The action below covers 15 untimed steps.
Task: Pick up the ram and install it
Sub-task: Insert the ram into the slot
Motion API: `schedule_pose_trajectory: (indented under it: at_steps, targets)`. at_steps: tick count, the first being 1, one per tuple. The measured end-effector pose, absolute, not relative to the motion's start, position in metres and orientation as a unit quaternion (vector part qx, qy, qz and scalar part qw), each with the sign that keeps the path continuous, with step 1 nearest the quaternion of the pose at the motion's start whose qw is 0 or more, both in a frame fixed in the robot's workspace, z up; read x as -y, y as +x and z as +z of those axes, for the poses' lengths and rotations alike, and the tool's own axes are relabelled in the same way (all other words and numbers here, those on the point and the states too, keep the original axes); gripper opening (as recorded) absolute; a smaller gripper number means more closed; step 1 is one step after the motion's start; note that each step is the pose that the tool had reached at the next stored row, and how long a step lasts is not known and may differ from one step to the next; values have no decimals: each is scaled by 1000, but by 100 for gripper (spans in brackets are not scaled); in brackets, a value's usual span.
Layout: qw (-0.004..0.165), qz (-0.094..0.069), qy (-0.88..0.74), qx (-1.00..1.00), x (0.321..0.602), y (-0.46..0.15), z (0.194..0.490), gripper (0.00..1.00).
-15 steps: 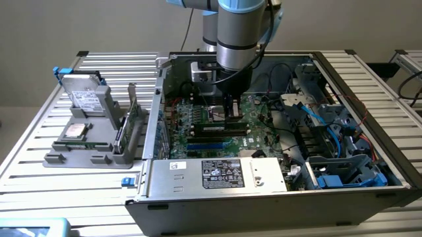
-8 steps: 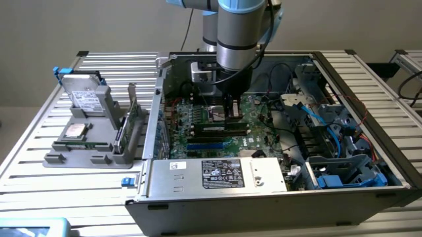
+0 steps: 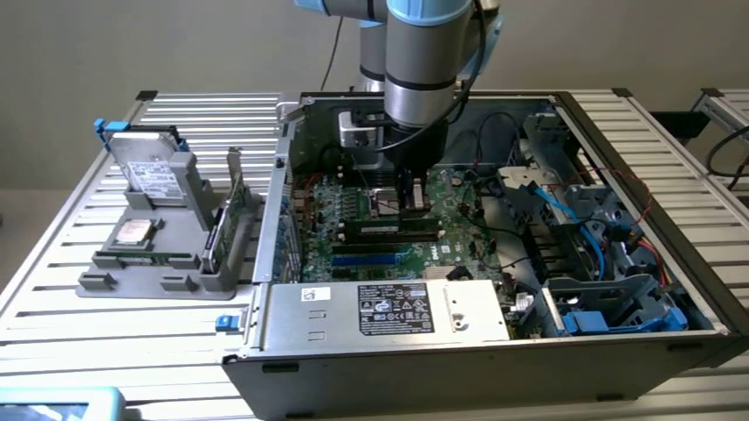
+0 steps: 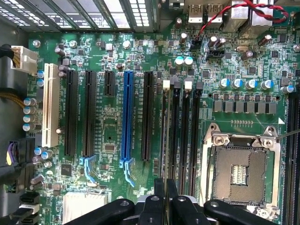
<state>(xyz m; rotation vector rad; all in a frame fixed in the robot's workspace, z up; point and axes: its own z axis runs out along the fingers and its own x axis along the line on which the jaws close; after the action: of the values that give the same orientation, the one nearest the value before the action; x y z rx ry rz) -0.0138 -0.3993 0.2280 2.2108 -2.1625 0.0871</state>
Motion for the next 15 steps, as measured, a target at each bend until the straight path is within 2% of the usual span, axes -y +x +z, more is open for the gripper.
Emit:
schedule_pose_trajectory:
  at_steps: [15]
  targets:
    - [24,28,714,699,399,-14,225,13]
